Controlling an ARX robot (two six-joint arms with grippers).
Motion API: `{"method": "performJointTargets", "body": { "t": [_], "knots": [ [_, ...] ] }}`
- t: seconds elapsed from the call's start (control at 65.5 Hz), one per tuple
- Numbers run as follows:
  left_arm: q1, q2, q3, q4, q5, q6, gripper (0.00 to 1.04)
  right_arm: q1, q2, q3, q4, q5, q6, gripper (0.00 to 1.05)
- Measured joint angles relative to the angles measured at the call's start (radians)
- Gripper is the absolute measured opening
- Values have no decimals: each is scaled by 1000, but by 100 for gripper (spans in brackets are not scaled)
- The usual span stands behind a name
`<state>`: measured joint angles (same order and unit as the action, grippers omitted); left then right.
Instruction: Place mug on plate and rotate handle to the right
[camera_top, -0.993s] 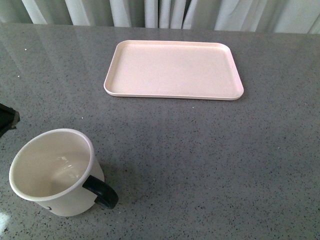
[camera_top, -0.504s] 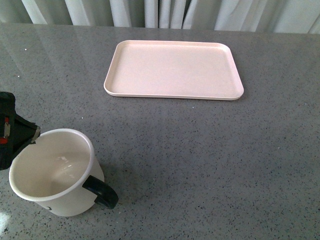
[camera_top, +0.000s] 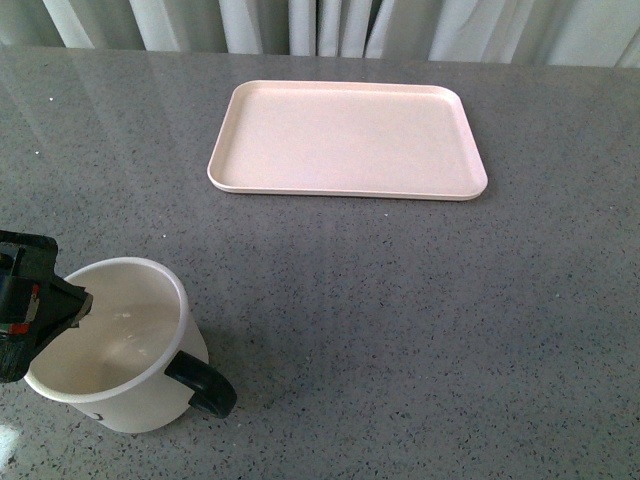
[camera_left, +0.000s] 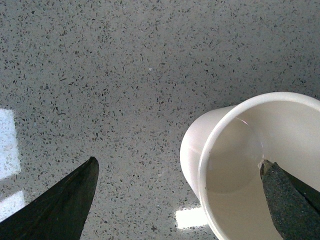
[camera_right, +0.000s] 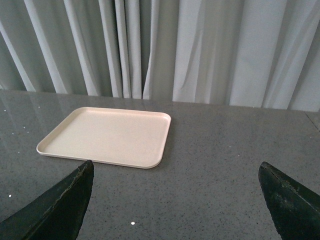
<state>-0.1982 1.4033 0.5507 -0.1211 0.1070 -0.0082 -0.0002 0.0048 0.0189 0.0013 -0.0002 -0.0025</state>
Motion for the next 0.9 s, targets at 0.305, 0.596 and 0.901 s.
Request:
{"method": "performJointTargets", "body": {
  "t": [0.305,0.596,0.901],
  "knots": [
    [14,58,14,-3,11,41,96,0,0,0,0,0,0,96],
    [29,107,27,3,19,70,93,0,0,0,0,0,0,96],
    [32,132,41,5,21,85,48,0,0,0,0,0,0,96]
  ]
}}
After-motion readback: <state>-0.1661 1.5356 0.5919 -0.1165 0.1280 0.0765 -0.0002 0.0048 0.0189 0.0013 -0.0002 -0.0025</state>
